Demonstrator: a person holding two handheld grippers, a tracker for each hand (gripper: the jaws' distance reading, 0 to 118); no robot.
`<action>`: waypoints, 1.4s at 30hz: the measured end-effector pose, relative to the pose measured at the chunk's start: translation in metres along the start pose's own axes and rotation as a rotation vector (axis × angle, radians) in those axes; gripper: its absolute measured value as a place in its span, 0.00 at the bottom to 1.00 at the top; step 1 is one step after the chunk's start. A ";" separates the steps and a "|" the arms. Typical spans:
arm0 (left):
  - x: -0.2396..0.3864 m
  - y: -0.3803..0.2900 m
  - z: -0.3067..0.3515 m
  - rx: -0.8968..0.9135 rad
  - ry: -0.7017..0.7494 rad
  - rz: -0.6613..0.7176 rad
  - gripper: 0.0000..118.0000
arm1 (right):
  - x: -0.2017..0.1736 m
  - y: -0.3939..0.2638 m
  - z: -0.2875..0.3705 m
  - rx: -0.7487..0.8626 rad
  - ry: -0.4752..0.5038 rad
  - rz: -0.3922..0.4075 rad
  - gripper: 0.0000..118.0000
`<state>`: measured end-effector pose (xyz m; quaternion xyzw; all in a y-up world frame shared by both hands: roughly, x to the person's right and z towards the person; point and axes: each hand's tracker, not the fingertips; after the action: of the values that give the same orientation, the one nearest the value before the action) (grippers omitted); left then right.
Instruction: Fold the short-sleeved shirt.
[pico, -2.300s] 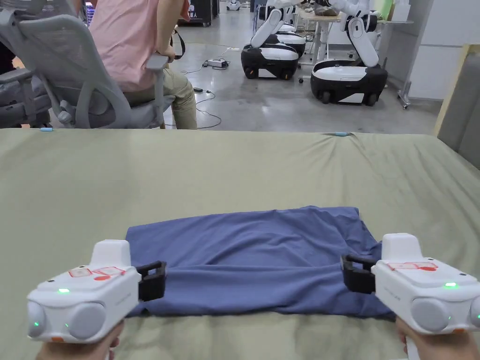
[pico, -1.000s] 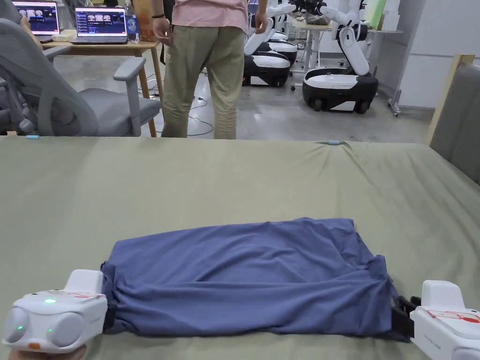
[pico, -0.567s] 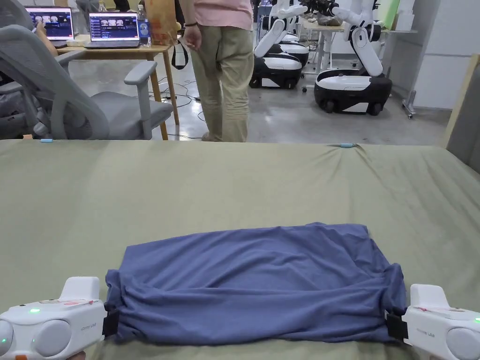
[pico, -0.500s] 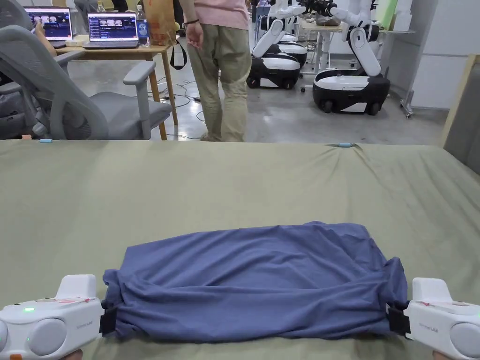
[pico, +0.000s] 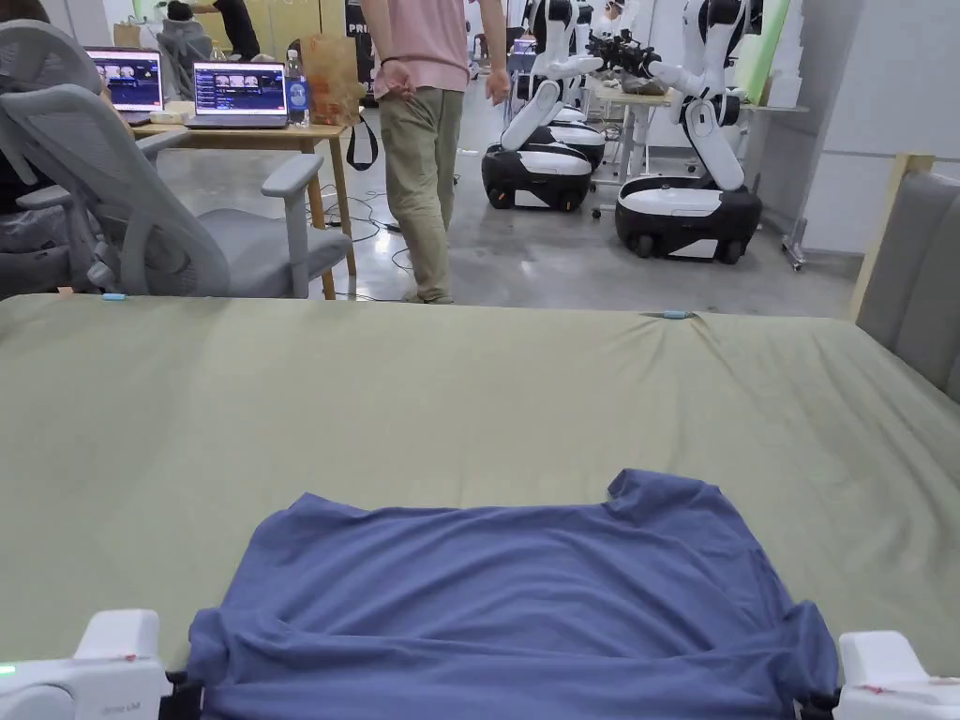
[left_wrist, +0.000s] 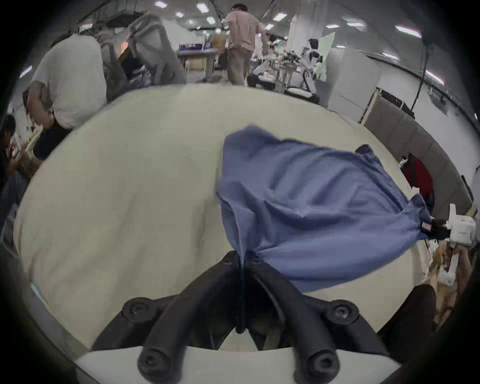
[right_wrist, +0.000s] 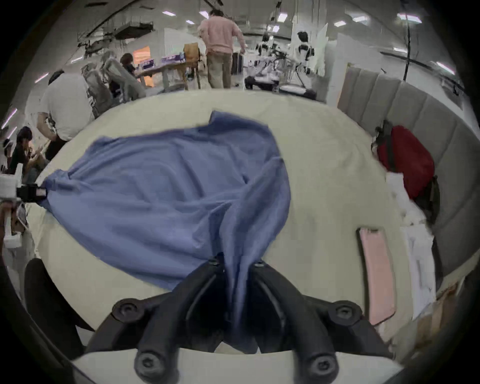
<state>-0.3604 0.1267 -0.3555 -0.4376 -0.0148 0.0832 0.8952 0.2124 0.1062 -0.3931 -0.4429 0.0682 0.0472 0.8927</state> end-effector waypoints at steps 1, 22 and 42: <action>0.000 -0.006 -0.001 0.009 0.006 0.012 0.01 | -0.001 -0.006 -0.001 0.009 0.001 0.003 0.10; 0.111 0.043 0.017 0.437 0.016 -0.249 0.00 | -0.126 0.064 0.048 0.519 0.000 0.046 0.00; 0.031 0.198 -0.192 0.157 0.184 -0.208 0.74 | -0.037 0.120 -0.041 0.416 -0.061 0.036 0.00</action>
<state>-0.3374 0.1009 -0.6307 -0.3680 0.0285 -0.0496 0.9281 0.1556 0.1453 -0.5060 -0.2463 0.0575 0.0614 0.9655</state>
